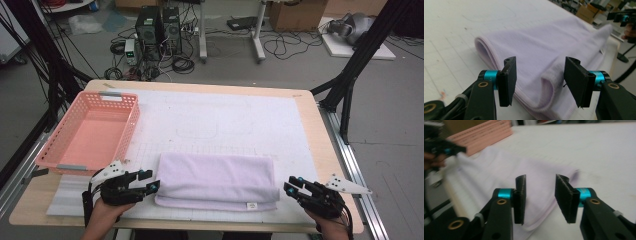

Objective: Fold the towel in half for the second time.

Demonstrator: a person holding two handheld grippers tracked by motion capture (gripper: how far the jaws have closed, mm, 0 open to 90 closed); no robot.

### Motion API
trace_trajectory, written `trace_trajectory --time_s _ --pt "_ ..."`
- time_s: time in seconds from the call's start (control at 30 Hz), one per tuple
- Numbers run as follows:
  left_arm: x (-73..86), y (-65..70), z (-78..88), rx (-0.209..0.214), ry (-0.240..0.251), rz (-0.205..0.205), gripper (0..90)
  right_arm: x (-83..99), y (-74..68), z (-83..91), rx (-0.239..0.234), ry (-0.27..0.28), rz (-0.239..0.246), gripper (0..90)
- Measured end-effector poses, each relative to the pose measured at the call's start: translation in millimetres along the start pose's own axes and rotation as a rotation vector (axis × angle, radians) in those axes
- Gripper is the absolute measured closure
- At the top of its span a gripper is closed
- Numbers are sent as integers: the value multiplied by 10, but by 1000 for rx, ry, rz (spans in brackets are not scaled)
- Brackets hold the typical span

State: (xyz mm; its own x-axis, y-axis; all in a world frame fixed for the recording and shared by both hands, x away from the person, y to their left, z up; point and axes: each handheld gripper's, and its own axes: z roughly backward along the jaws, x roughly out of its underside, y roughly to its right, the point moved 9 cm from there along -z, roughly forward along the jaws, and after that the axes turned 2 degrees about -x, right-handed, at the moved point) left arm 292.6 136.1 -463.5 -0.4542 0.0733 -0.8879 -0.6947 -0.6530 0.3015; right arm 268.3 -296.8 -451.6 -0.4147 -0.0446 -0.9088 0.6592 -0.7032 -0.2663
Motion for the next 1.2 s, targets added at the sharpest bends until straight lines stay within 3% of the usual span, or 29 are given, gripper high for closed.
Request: trace_trajectory --time_s 0.07,0.13,0.17,0.27,0.4,0.43,0.47,0.5,0.53,0.57,0.6,0.63,0.67,0.7,0.8,0.83,0.9,0.97,1.07,1.1,1.13,1.2 --pt "-56 -39 -43 -15 7 -2 420 -22 96 -43 66 5 -20 575" --pt "-85 -62 -79 -18 9 -1 416 -26 130 -70 92 0 -24 568" --pt "-105 -80 -114 -23 10 0 413 -31 219 -169 148 -21 -22 531" --pt "-144 -198 -233 -69 -4 -10 411 -24 264 -270 169 -49 -2 527" --pt "-190 -351 -359 -108 -7 21 420 -38 308 -540 185 -101 29 538" --pt "-193 -381 -388 -113 -11 33 420 -38 308 -540 185 -101 29 538" --pt "-148 -423 -450 -121 -64 35 473 -4 322 -685 167 -144 20 549" --pt "-148 -423 -450 -121 -64 35 497 -4 322 -685 167 -144 20 549" --pt "-95 -427 -496 -112 -105 31 497 23 334 -738 167 -167 15 550" --pt "-60 -432 -523 -111 -129 24 616 125 345 -864 149 -241 -8 626" --pt "-13 -439 -553 -111 -169 32 616 125 345 -864 149 -241 -8 626" --pt "20 -446 -580 -111 -191 41 685 156 349 -900 139 -268 -5 708" --pt "22 -463 -597 -124 -189 24 838 121 356 -918 141 -257 -9 811" --pt "22 -463 -597 -124 -189 24 845 121 356 -918 141 -257 -9 811" --pt "-57 -505 -583 -128 -160 19 854 27 384 -938 168 -229 4 830" --pt "-140 -544 -577 -132 -117 25 856 4 400 -952 175 -219 14 831" --pt "-187 -578 -593 -149 -95 32 857 -21 439 -976 198 -212 13 831" --pt "-181 -619 -624 -175 -108 22 858 -11 467 -997 200 -227 4 829" --pt "-156 -652 -655 -179 -124 45 857 -2 492 -1004 212 -233 -3 810" --pt "-146 -664 -661 -183 -131 59 848 4 502 -992 224 -240 -22 760" --pt "-139 -688 -664 -203 -136 51 797 0 533 -974 245 -240 -34 674" --pt "-142 -727 -673 -226 -123 24 569 -63 595 -921 275 -185 -80 514"
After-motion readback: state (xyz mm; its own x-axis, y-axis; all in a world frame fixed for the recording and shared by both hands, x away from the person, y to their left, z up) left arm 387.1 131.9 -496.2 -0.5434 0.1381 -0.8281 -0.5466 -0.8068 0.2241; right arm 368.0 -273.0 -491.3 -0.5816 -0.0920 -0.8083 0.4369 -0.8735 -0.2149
